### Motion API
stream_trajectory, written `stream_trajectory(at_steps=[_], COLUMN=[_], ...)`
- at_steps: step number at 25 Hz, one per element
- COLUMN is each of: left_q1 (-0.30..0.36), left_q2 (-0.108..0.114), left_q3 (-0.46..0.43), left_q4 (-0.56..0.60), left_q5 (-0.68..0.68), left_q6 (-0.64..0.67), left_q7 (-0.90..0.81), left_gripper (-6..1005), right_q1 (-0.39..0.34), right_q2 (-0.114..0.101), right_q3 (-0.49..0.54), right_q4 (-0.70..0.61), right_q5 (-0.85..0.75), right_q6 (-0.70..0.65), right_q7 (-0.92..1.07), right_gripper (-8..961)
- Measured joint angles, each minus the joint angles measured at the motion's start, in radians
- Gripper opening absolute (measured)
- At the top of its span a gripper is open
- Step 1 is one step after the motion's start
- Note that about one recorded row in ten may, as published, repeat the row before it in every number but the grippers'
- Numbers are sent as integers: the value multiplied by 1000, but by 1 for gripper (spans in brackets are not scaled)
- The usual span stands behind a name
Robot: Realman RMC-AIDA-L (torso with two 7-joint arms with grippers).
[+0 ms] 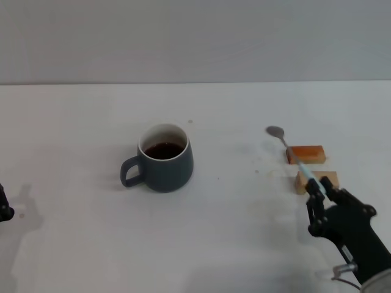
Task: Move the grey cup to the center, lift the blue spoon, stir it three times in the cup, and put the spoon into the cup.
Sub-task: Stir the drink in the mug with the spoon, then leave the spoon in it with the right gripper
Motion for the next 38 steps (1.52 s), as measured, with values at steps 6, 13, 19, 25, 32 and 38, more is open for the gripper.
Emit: stream_trajectory(at_steps=[6,13,19,25,32,38], left_q1=[0,2,-1,-2,-4,-4], left_q2=[0,0,0,0,0,-2], left_q3=[0,0,0,0,0,0], left_q4=[0,8,11,11,14,14], left_q5=[0,0,0,0,0,0], left_q6=[0,-1,-2,-2,-2,-2], left_q7=[1,1,1,2,0,1], left_gripper=[-1,-1,-1,-1,-1,-1], right_q1=[23,-38,-141,-242,-187,-125], right_q2=[-80,-87,6,121,118,119], right_q3=[104,436,639,788,848,903], right_q4=[219,561,737,876,942,971], right_q5=[0,-8,-14,-157,-180,-249], right_q6=[180,677,988,1248,1385,1495], right_q7=[-121,-439,-653,-698,-653,-542], right_gripper=[157,158,157,158,162,165])
